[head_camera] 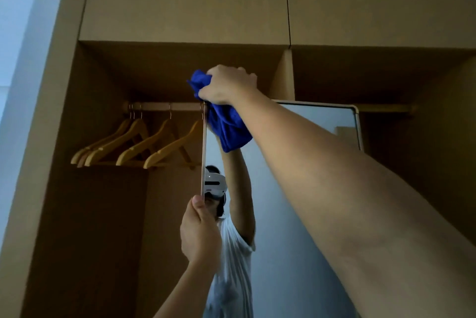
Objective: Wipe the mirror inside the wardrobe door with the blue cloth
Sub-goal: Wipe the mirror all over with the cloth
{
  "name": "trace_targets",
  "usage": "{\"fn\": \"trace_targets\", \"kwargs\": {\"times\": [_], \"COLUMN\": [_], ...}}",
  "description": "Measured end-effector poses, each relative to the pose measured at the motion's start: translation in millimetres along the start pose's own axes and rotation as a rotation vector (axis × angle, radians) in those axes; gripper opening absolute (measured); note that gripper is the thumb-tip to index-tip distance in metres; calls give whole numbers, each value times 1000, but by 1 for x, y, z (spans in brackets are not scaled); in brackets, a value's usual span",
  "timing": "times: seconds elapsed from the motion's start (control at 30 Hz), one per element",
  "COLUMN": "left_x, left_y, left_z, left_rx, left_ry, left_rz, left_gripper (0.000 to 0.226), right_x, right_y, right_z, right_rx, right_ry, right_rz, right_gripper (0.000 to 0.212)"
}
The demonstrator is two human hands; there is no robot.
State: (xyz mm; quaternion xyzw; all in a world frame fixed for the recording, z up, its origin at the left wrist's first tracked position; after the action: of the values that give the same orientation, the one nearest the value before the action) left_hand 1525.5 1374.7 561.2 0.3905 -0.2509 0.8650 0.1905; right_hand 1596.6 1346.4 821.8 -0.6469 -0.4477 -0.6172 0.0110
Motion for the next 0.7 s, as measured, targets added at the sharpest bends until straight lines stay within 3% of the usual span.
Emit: {"fn": "trace_targets", "kwargs": {"times": [0.13,0.33,0.57,0.7], "left_x": [-1,-5,-3,1], "left_y": [0,0,0,-1], "left_z": [4,7,3,2], "left_rx": [65,154,185,191], "left_ry": [-41,-67,-85,-83], "left_rz": [11,54,81,87], "left_gripper": [47,48,50,46], "right_x": [5,8,5,-10], "right_y": [11,25,32,12], "right_z": [21,63,67,66], "right_rx": [247,169,36,-30], "right_ry": [-134,-324,-258,-108], "right_rz": [-100,-57,-103,139], "right_gripper": [18,30,26,36]}}
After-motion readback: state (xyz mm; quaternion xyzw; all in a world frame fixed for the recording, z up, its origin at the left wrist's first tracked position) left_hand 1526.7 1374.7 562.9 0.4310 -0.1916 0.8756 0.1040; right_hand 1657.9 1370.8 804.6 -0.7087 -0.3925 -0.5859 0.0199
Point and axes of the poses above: each hand's wrist, its own x-axis towards the middle knuckle, its own y-axis out of the back of the hand, z = x × y, the point moved 1 cm from there along x, towards the middle knuckle, and after that the axes turned 15 degrees about -y, right-handed, at the moved point
